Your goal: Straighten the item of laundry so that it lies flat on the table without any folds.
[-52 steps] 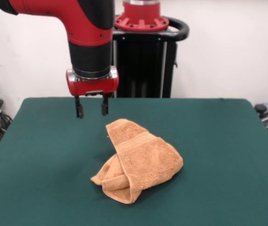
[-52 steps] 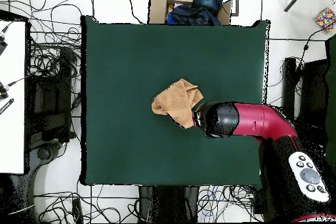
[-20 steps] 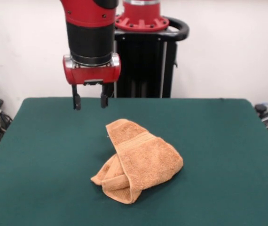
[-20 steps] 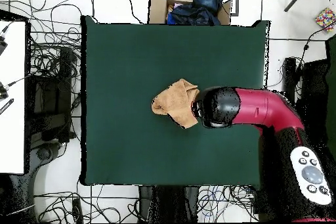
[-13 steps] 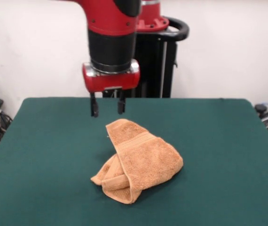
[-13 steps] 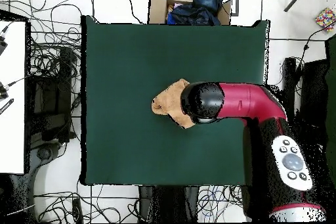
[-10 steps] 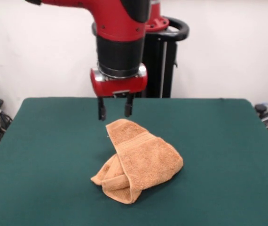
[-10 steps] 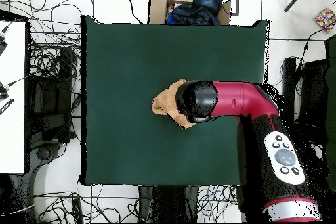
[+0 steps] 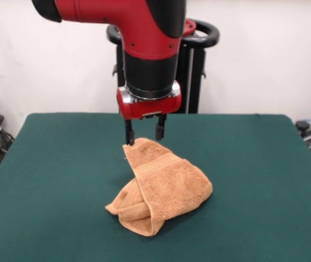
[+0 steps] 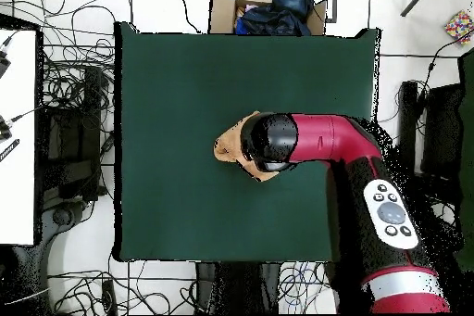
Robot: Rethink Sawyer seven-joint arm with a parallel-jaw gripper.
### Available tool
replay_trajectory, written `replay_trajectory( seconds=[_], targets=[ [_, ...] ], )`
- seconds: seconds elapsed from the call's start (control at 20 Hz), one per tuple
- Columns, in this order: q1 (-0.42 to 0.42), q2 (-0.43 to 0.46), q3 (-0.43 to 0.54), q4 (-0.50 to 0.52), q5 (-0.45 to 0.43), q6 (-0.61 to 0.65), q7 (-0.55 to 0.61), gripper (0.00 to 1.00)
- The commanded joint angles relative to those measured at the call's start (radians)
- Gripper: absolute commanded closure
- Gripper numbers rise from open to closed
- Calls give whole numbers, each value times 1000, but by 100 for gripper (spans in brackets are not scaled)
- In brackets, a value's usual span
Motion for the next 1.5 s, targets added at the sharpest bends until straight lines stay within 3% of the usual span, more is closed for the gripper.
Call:
replay_trajectory(
  seconds=[0.05, 0.5, 1.5],
  targets=[
    [-17, -19, 2, 21, 48, 15, 91, 0],
    [-55, -70, 17, 89, 60, 4, 53, 0],
    [-12, -22, -2, 20, 34, 36, 93, 0]
  ],
)
